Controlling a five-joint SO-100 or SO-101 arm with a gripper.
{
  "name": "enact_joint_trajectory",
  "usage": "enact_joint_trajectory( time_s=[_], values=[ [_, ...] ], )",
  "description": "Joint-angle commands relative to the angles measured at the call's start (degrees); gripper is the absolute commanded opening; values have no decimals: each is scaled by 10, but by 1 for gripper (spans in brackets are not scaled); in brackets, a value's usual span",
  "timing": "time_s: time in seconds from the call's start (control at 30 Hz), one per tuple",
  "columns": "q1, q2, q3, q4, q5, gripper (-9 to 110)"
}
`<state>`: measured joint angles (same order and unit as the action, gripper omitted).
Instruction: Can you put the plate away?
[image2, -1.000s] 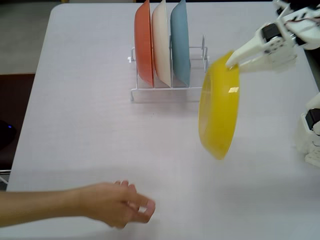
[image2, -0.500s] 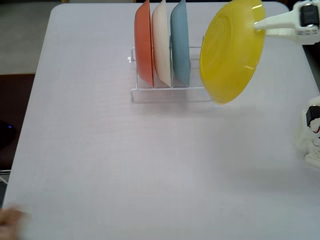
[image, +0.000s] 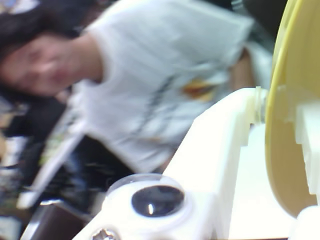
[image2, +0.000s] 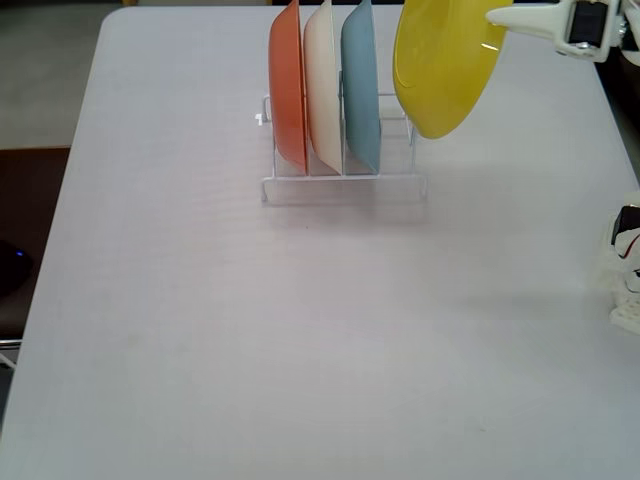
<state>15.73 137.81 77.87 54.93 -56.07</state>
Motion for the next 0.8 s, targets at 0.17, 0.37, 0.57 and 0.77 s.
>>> enact_joint_trajectory(
  time_s=[0.17, 0.37, 0.57, 0.77],
  values=[
    [51, -58, -17, -45, -32, 0],
    [74, -98, -17, -83, -41, 0],
    [90, -129, -17, -112, -41, 0],
    [106, -171, -17, -128, -12, 0]
  ],
)
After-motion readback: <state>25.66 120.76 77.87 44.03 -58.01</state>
